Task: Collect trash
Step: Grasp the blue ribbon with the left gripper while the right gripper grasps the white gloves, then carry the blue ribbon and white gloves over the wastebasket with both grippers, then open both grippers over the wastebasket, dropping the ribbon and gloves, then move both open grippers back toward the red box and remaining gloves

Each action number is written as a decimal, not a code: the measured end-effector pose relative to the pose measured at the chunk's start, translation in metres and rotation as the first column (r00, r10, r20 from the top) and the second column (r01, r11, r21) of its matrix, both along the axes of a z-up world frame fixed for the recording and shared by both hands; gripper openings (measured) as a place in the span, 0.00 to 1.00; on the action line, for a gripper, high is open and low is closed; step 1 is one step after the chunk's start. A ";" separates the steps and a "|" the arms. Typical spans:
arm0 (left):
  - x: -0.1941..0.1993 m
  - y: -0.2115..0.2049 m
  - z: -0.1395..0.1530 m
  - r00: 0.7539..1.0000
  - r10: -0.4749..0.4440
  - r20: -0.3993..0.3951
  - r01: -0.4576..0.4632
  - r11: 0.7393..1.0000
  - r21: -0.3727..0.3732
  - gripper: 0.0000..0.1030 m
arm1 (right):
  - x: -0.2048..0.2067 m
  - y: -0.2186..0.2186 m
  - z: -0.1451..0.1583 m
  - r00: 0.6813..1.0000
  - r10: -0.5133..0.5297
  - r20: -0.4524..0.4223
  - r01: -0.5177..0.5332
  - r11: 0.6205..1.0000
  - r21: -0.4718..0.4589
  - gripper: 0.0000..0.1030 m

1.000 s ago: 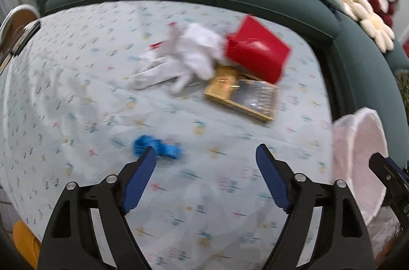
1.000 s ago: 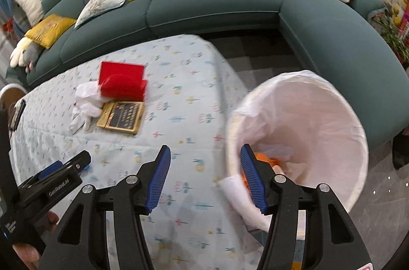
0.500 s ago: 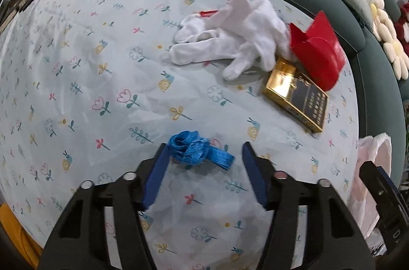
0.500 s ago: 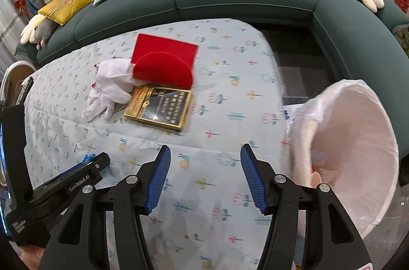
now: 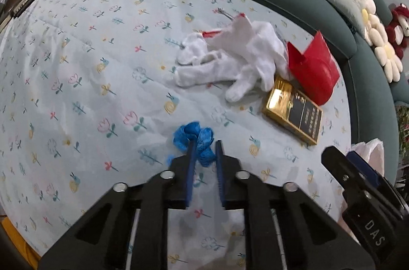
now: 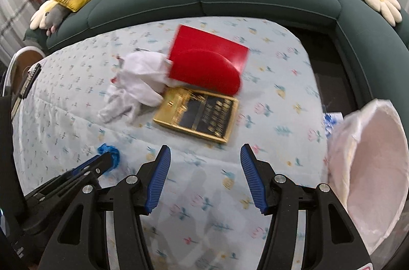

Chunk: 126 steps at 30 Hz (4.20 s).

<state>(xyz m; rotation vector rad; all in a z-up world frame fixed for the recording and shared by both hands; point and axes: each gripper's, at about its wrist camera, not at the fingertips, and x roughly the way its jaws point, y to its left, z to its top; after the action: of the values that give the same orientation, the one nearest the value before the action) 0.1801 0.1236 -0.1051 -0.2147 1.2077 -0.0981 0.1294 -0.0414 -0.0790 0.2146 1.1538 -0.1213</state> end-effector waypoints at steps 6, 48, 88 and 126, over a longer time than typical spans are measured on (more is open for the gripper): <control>0.008 0.027 0.010 0.999 0.041 0.034 -0.041 0.999 -0.015 0.12 | 0.024 0.019 0.005 0.999 0.028 0.020 -0.028 1.000 0.007 0.54; 0.012 0.027 0.053 0.993 0.035 0.110 -0.034 0.999 -0.007 0.12 | 0.042 0.022 0.056 0.988 0.039 0.152 -0.051 0.996 0.079 0.06; -0.118 -0.315 0.090 0.820 -0.546 0.170 0.555 0.832 -0.007 0.12 | -0.193 -0.238 0.081 0.896 -0.404 0.186 0.406 0.913 0.031 0.06; -0.095 -0.272 0.091 0.872 -0.455 0.178 0.463 0.886 -0.001 0.43 | -0.170 -0.216 0.083 0.917 -0.360 0.173 0.363 0.932 0.017 0.26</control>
<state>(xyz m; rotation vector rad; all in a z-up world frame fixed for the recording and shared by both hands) 0.0852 -0.1480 -0.0138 0.0490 1.0629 -0.5513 -0.0405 -0.2577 0.0042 0.4168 0.9290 -0.4318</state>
